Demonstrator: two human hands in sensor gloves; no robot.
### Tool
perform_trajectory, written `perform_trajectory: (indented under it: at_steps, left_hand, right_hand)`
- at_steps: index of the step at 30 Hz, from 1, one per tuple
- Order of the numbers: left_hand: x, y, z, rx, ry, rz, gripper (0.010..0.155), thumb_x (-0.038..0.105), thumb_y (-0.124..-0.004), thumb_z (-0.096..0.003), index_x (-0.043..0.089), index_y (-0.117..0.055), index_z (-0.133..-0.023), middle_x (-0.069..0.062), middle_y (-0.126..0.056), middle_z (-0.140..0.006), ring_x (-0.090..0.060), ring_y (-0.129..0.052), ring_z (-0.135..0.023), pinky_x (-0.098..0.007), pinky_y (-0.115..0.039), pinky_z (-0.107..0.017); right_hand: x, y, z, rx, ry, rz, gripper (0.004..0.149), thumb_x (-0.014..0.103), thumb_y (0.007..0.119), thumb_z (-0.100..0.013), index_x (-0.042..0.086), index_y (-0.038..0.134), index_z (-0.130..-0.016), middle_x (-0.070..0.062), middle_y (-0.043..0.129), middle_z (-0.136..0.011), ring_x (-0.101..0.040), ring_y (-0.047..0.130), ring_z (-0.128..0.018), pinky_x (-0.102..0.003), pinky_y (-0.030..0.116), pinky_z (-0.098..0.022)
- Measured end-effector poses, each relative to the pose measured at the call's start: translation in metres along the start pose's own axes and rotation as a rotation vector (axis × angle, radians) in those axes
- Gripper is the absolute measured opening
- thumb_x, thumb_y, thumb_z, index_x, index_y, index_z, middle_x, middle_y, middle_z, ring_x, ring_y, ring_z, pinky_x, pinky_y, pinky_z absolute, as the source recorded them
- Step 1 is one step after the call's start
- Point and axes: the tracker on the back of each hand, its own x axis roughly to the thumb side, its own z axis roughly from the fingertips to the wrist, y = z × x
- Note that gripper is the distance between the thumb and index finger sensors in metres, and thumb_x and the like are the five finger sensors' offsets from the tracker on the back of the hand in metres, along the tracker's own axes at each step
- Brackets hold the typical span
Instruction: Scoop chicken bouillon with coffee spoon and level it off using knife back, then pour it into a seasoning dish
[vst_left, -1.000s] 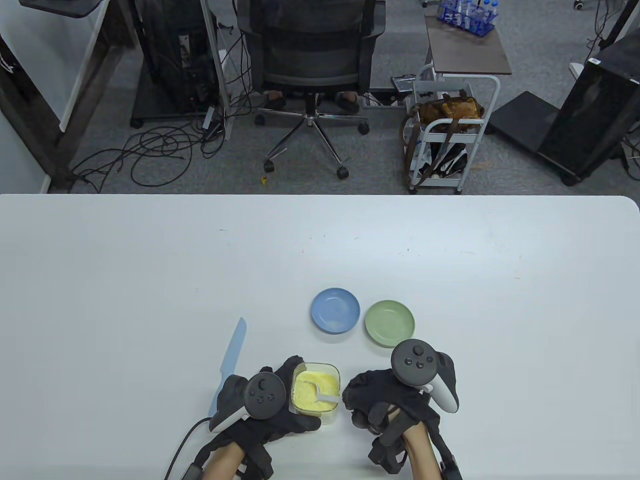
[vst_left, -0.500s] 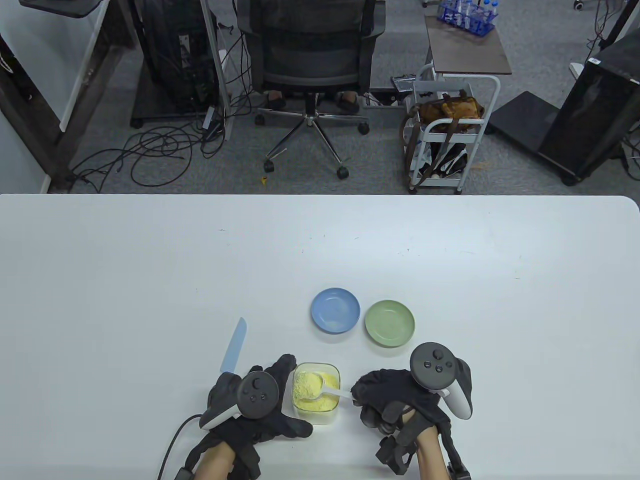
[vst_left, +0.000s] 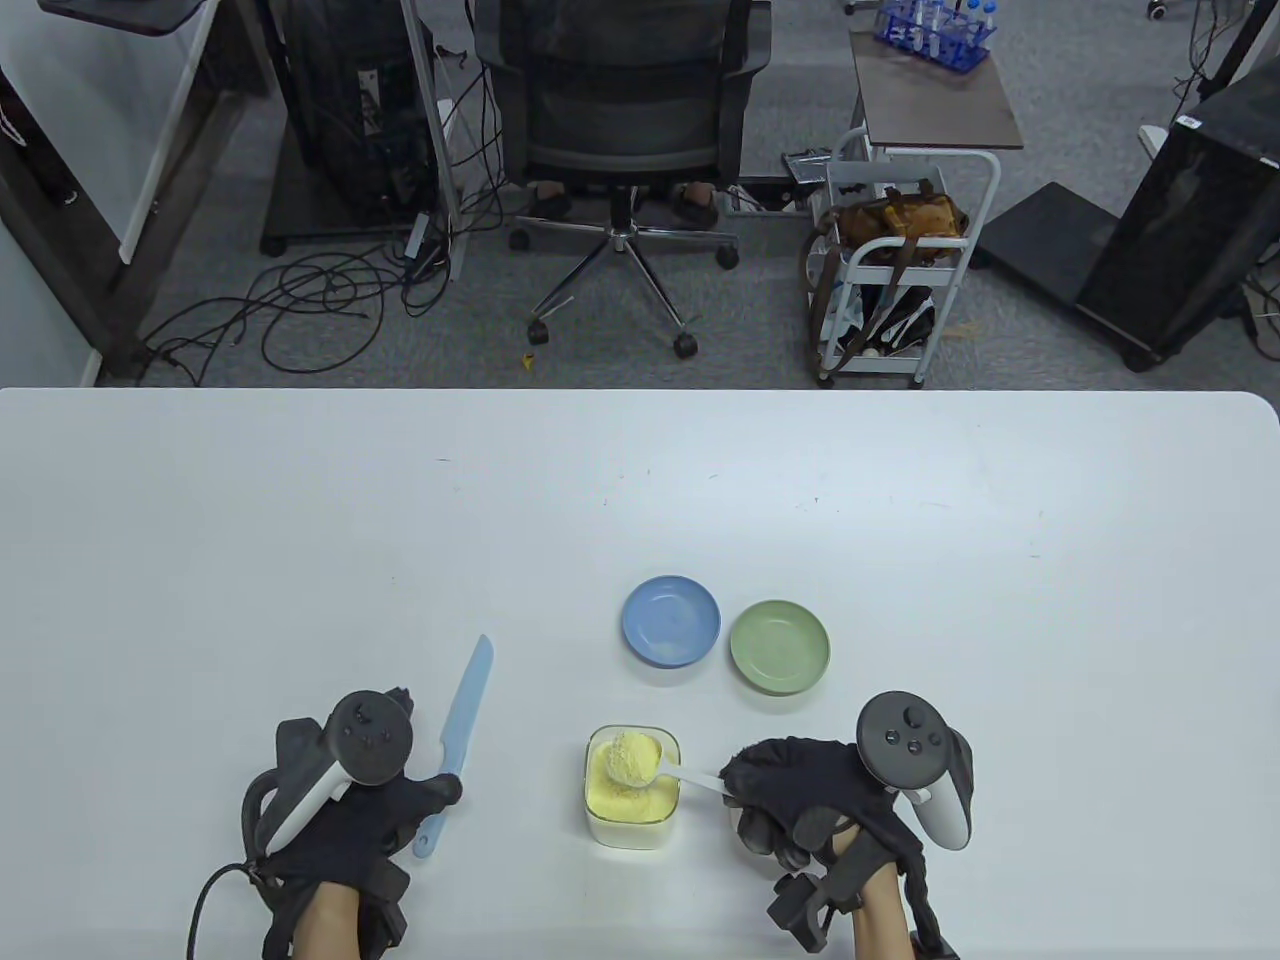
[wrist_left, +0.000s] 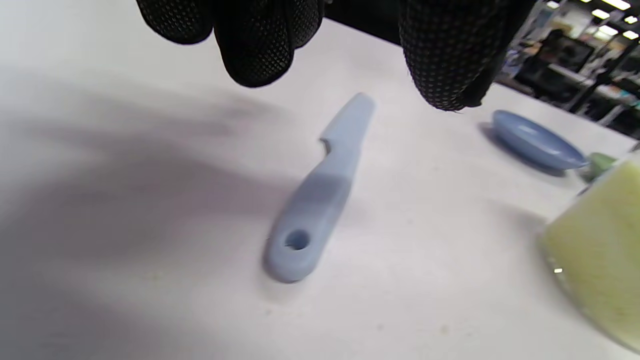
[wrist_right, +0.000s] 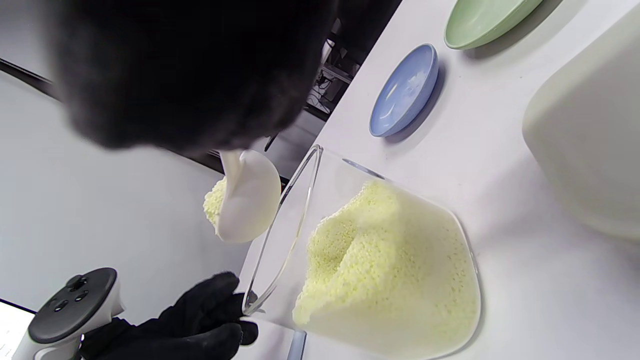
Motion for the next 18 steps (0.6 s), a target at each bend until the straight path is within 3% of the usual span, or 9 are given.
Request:
perform_trajectory:
  at_steps: [5, 9, 18]
  left_hand:
    - [0.011, -0.017, -0.012, -0.032, 0.097, -0.097, 0.091, 0.053, -0.088, -0.0393, 0.01, -0.046, -0.106, -0.018, -0.074, -0.099, -0.026, -0.091, -0.077, -0.049, -0.068, -0.063]
    - [0.013, -0.027, -0.019, -0.077, 0.193, -0.192, 0.088, 0.055, -0.085, -0.0398, 0.009, -0.048, -0.105, -0.015, -0.076, -0.096, -0.023, -0.093, -0.072, -0.047, -0.07, -0.061]
    - [0.018, -0.034, -0.023, 0.004, 0.231, -0.234, 0.074, 0.055, -0.087, -0.0361, 0.013, -0.068, -0.093, -0.009, -0.091, -0.071, -0.013, -0.1, -0.047, -0.04, -0.079, -0.048]
  right_hand:
    - [0.0, 0.001, 0.0, 0.008, 0.005, 0.001, 0.034, 0.028, 0.08, -0.042, -0.002, 0.087, -0.057, -0.011, 0.096, -0.017, 0.01, 0.086, 0.014, -0.024, 0.085, 0.005]
    - [0.0, 0.001, 0.0, 0.01, 0.002, 0.005, 0.034, 0.028, 0.08, -0.042, -0.002, 0.087, -0.057, -0.011, 0.096, -0.018, 0.01, 0.086, 0.014, -0.024, 0.085, 0.005]
    - [0.0, 0.0, 0.001, 0.004, -0.012, 0.003, 0.034, 0.028, 0.08, -0.042, -0.002, 0.087, -0.057, -0.011, 0.096, -0.018, 0.01, 0.086, 0.013, -0.024, 0.084, 0.005]
